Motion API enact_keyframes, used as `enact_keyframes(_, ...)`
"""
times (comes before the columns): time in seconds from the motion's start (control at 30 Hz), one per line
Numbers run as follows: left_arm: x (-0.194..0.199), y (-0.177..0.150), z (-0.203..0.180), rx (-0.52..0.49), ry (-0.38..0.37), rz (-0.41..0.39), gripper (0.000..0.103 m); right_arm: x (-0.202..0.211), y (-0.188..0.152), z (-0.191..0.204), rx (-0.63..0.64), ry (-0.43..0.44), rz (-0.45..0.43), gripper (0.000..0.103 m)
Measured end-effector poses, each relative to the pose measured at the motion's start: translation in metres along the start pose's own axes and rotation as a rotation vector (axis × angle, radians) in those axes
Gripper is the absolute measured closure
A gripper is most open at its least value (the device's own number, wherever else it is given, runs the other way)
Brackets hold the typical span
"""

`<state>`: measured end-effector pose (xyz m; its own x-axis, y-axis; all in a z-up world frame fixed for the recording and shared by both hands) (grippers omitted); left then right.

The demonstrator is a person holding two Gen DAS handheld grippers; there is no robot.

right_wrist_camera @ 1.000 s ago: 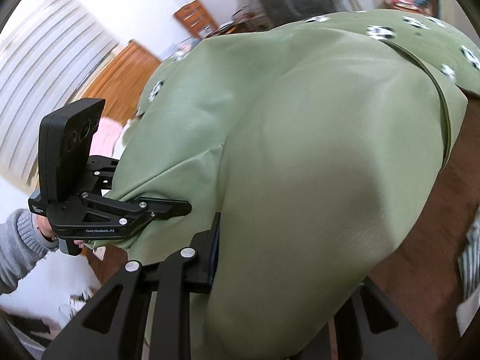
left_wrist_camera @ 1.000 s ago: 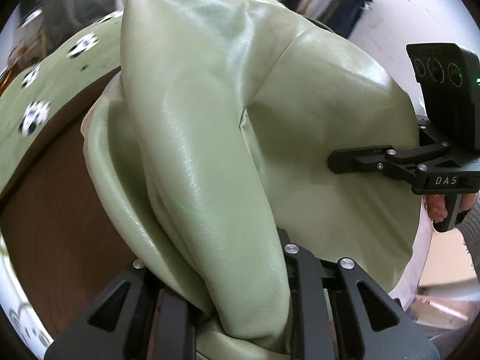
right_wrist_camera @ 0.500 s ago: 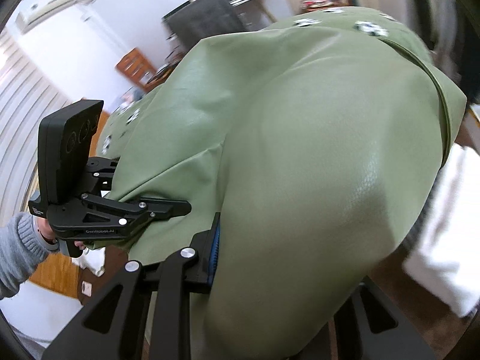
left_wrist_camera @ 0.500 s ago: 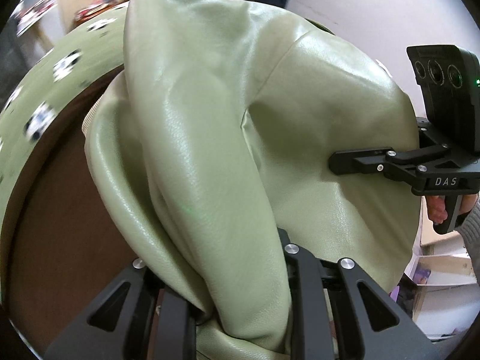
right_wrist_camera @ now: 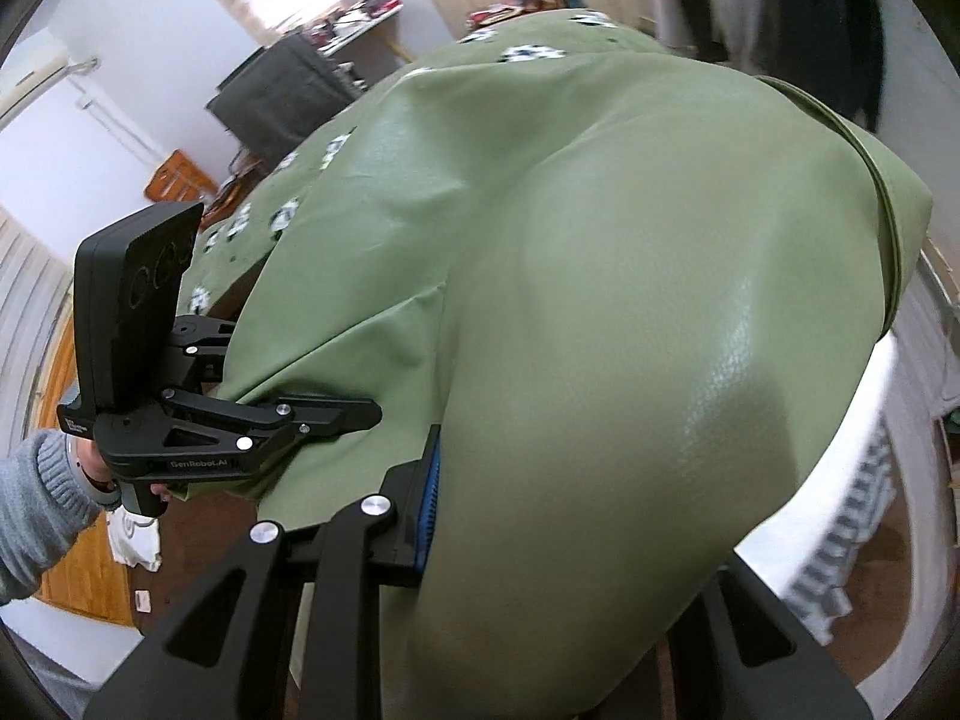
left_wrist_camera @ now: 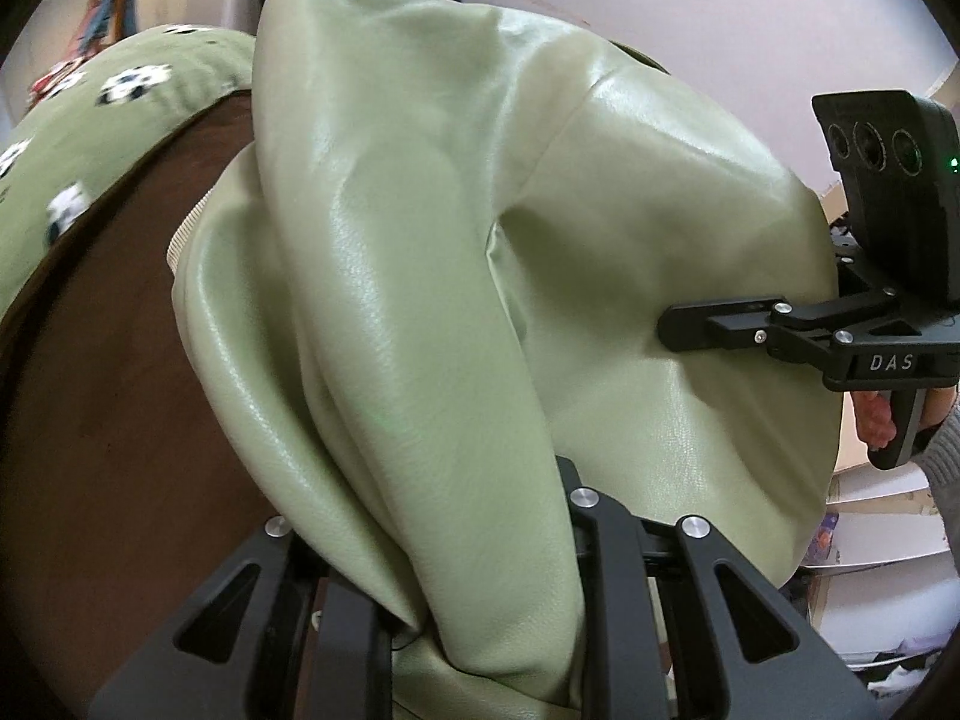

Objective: Fold large clothes
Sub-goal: 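Lift the bundle with both tools and carry it toward the striped clothes pile, then lower the bundle onto the striped clothes pile and open both tools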

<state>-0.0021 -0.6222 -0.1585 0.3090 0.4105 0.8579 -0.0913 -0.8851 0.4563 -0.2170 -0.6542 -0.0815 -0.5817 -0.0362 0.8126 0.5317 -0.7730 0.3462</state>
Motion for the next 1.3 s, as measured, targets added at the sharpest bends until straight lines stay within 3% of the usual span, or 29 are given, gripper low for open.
enact_keyframes(0.23, -0.079, 0.042, -0.004, -0.041, -0.043, 0.052, 0.081, -0.005, 0.002, -0.088, -0.069, -0.021, 0.019, 0.078)
enact_keyframes(0.37, -0.118, 0.051, -0.001, -0.049, -0.058, 0.075, 0.081, -0.017, 0.001, -0.125, -0.097, -0.020, 0.034, 0.078)
enact_keyframes(0.53, -0.136, 0.048, -0.002, -0.033, -0.068, 0.069, 0.079, -0.028, 0.002, -0.158, -0.120, 0.013, 0.054, 0.073)
enact_keyframes(0.73, -0.148, 0.051, 0.001, -0.053, -0.044, 0.094, 0.060, -0.033, -0.001, -0.168, -0.102, -0.019, 0.060, 0.054)
enact_keyframes(0.9, -0.140, 0.039, 0.010, -0.037, 0.039, 0.096, 0.018, -0.043, 0.004, -0.167, -0.143, -0.038, 0.026, 0.037)
enact_keyframes(1.1, -0.126, 0.032, 0.035, -0.013, 0.043, 0.063, 0.013, -0.032, 0.009, -0.174, -0.118, -0.126, -0.001, 0.019)
enact_keyframes(1.3, -0.112, 0.036, 0.042, -0.007, 0.069, 0.047, 0.012, 0.011, 0.003, -0.191, -0.112, -0.208, -0.062, 0.017)
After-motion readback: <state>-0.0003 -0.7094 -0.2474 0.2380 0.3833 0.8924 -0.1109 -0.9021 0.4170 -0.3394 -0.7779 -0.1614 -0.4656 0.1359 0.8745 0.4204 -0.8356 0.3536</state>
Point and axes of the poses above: each gripper's, at about its wrist camera, not at the fingertips, and x roughly against the way its jaws point, z to its left, y to its top, the point moved 7 cm from there along -x, roughly the way its jaws point, and after that the axes turned 11 degrees about -x, right-handed, at the moved point
